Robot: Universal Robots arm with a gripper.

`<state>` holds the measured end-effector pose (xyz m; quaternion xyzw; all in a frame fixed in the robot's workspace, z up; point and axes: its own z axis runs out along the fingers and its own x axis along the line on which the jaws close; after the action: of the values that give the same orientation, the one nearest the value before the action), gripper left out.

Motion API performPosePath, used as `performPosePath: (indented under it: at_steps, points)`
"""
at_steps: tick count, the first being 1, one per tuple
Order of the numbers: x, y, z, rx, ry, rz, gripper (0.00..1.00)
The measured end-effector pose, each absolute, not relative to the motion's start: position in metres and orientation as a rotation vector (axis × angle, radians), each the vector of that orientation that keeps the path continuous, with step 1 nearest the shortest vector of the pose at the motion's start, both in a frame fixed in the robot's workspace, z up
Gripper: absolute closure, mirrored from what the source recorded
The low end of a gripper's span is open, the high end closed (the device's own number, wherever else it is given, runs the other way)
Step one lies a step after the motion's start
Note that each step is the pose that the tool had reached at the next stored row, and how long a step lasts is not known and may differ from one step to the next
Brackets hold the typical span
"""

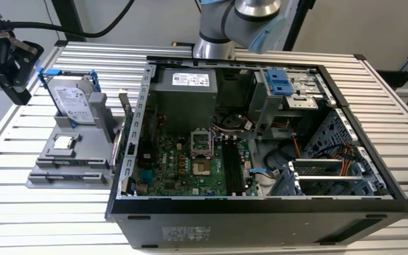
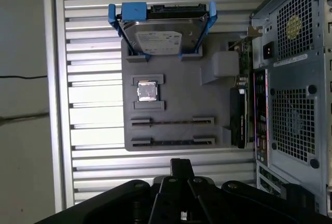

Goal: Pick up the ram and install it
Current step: 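Reach for the ram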

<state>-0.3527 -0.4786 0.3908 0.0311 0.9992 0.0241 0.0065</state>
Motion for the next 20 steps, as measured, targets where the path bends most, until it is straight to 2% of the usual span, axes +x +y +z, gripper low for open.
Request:
performPosePath:
  at_steps: [20]
  points:
    - [-0.3526, -0.4786, 0.3912, -0.002, 3.131, 0.076, 1.0]
